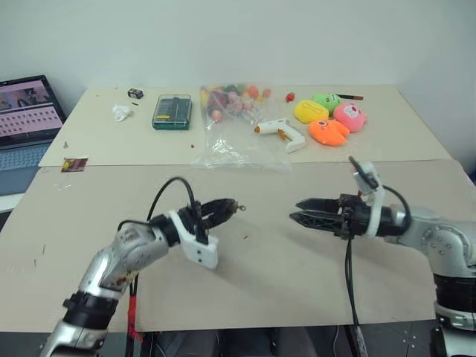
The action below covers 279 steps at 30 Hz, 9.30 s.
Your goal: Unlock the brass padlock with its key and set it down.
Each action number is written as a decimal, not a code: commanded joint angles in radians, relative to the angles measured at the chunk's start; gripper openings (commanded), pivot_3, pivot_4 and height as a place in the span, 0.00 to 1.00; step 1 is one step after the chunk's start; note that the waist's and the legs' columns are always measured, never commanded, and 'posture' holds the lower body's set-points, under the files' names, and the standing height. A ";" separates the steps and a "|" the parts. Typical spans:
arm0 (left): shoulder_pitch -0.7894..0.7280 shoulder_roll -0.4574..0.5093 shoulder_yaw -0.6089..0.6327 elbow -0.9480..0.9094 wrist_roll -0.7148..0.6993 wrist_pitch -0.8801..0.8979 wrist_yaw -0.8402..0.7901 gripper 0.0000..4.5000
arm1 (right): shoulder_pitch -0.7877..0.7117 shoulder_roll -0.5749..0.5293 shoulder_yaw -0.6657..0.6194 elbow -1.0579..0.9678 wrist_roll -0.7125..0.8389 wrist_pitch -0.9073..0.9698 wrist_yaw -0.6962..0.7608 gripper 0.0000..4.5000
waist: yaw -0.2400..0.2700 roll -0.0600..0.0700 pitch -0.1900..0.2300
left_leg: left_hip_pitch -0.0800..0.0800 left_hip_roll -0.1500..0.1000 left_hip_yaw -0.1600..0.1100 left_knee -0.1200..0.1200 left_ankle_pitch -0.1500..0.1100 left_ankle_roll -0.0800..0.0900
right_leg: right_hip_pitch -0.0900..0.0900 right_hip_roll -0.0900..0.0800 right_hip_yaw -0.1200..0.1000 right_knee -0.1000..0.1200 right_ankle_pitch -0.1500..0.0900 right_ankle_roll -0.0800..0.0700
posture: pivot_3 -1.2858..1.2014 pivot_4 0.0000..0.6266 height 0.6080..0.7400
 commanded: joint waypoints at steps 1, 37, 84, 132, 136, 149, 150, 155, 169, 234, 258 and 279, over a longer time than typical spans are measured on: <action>0.040 0.004 0.061 -0.081 0.040 0.009 0.098 0.17 | -0.006 0.031 0.041 -0.092 -0.057 -0.102 -0.039 1.00 | 0.000 0.000 0.000 | 0.001 0.000 0.000 0.000 0.000 0.000 | 0.000 0.000 0.000 0.000 0.000 0.000 | 0.52 0.24 1.00; 0.176 0.107 0.143 -0.232 -0.029 0.015 0.186 0.17 | -0.002 0.246 0.200 -0.233 -0.023 -0.120 -0.236 0.46 | -0.004 0.000 0.000 | 0.004 0.001 0.001 -0.005 0.001 -0.002 | 0.000 0.001 -0.001 0.000 0.000 0.000 | 0.52 0.24 1.00; -0.019 0.087 -0.006 0.097 -0.055 -0.074 0.224 0.17 | -0.113 0.294 0.290 -0.086 -0.213 -0.270 -0.162 0.46 | -0.017 0.000 0.000 | 0.004 0.001 0.001 -0.007 0.001 -0.003 | -0.001 0.002 0.000 0.000 0.000 0.000 | 0.52 0.24 1.00; -0.056 0.078 -0.008 0.032 0.154 -0.158 0.419 0.17 | -0.216 0.484 -0.036 0.146 0.201 0.234 -0.488 0.01 | -0.027 0.001 0.000 | 0.004 0.001 0.001 -0.008 0.001 -0.003 | -0.002 0.002 0.000 0.001 0.000 -0.001 | 0.52 0.24 1.00; -0.056 0.077 -0.009 0.022 0.163 -0.160 0.424 0.17 | -0.222 0.511 -0.075 0.169 0.247 0.262 -0.561 0.01 | -0.028 0.001 0.000 | 0.004 0.001 0.001 -0.008 0.001 -0.003 | -0.002 0.002 0.000 0.001 0.000 -0.001 | 0.52 0.24 1.00; -0.051 0.060 -0.020 0.051 0.107 -0.117 0.385 0.17 | -0.167 0.213 0.241 -0.117 0.019 0.028 -0.216 0.01 | -0.026 0.001 0.000 | 0.003 0.001 0.001 -0.008 0.001 -0.003 | -0.001 0.002 -0.001 0.001 0.000 0.000 | 0.52 0.24 1.00; -0.050 0.060 -0.023 0.053 0.105 -0.117 0.383 0.17 | -0.169 0.199 0.240 -0.125 0.016 0.013 -0.195 0.01 | -0.026 0.001 0.000 | 0.003 0.001 0.001 -0.008 0.001 -0.003 | -0.001 0.002 -0.001 0.000 0.000 0.000 | 0.52 0.24 1.00; -0.046 0.059 -0.033 0.062 0.071 -0.107 0.361 0.17 | -0.170 0.158 0.233 -0.138 -0.002 -0.034 -0.134 0.35 | -0.027 0.001 0.000 | 0.003 0.002 0.001 -0.008 0.001 -0.003 | -0.001 0.002 -0.001 0.000 0.000 0.000 | 0.52 0.24 1.00; -0.043 0.047 -0.056 0.050 0.037 -0.094 0.328 0.17 | -0.166 0.214 0.260 -0.112 -0.093 -0.101 -0.181 0.58 | -0.026 0.001 0.000 | 0.003 0.002 0.001 -0.007 0.001 -0.003 | -0.001 0.002 -0.001 0.000 0.000 -0.001 | 0.52 0.24 1.00; -0.146 0.019 -0.075 0.119 -1.145 0.593 -0.345 0.78 | -0.178 0.074 0.162 -0.159 -0.046 -0.125 0.015 0.06 | -0.031 0.000 0.000 | 0.002 0.001 0.000 -0.006 0.001 -0.002 | -0.001 0.003 -0.001 0.001 0.000 0.000 | 0.52 0.24 1.00; -0.080 -0.076 -0.024 -0.149 -1.254 0.945 -0.440 0.00 | -0.164 0.049 0.178 -0.153 -0.048 -0.151 0.032 0.06 | -0.023 0.000 0.000 | 0.003 0.001 0.000 -0.006 0.001 -0.003 | 0.000 0.002 0.000 0.000 0.000 -0.001 | 0.52 0.24 1.00; -0.070 -0.102 0.013 -0.195 -1.271 1.020 -0.430 0.00 | -0.170 0.058 0.225 -0.082 -0.141 -0.217 0.078 0.06 | -0.022 0.000 0.000 | 0.003 0.001 0.000 -0.006 0.001 -0.003 | 0.000 0.003 0.000 0.000 0.000 -0.001 | 0.52 0.24 1.00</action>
